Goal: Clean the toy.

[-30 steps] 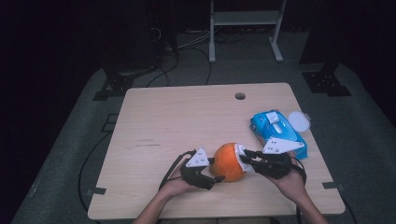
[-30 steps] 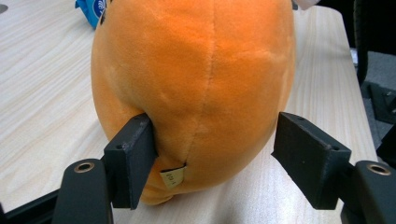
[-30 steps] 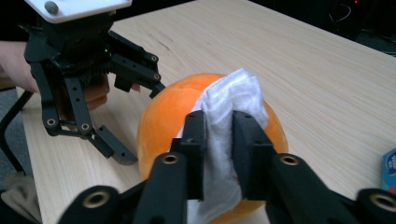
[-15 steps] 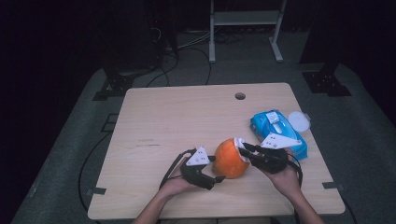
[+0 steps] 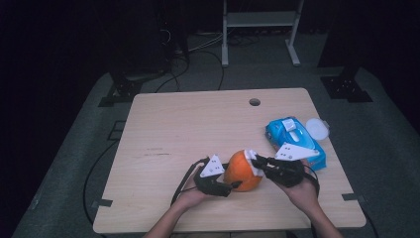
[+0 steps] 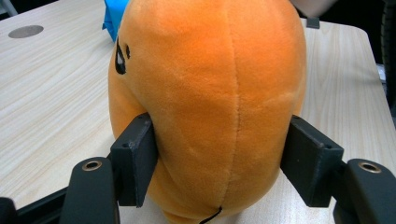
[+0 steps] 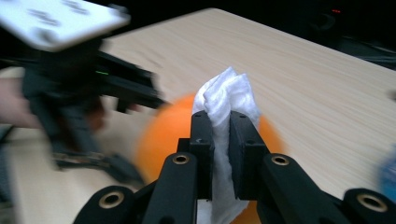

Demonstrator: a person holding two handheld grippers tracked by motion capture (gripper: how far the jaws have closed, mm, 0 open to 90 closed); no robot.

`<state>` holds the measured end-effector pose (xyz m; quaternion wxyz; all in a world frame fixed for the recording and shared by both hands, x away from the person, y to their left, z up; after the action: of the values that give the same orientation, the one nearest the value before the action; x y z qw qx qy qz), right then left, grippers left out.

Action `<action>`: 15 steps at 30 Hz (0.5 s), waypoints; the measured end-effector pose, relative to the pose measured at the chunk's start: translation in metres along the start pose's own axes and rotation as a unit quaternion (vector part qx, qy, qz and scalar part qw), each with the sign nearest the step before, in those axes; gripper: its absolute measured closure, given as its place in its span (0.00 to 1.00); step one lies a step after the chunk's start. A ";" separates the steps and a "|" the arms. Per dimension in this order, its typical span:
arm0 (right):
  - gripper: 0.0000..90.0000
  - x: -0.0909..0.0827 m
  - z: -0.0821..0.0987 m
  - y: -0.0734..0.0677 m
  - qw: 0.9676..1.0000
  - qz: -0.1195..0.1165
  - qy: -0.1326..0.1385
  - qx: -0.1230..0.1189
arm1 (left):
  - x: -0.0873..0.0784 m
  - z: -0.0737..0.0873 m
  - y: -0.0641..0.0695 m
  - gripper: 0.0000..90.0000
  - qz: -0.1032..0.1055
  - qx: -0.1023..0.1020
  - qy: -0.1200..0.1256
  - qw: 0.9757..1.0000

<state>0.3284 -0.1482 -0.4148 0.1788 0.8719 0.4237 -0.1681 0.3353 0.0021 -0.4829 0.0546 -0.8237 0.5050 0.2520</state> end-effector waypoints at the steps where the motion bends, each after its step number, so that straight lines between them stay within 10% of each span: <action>1: 0.89 -0.002 0.004 0.007 1.000 0.015 -0.009 0.002 | 0.000 0.000 0.000 0.37 0.000 0.000 0.001 1.000; 5: 0.89 -0.005 0.022 0.023 0.999 0.023 -0.035 0.025 | -0.004 -0.004 -0.001 0.40 -0.004 0.000 0.004 1.000; 15: 0.90 -0.013 -0.014 -0.018 0.999 -0.046 0.009 -0.003 | -0.024 -0.017 0.001 0.45 0.007 0.016 0.000 1.000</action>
<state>0.3086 -0.1400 -0.3998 0.1698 0.8523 0.4656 -0.1669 0.3317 0.0152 -0.4566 0.0663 -0.8191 0.5148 0.2443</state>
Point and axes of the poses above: each handheld gripper's, and its own axes: x roughly forward along the jaws, z roughly out of its underside, y roughly to its right, the point moved 7 cm from there along x, roughly forward along the jaws, and after that the axes turned 12 degrees about -x, right-handed, at the moved point
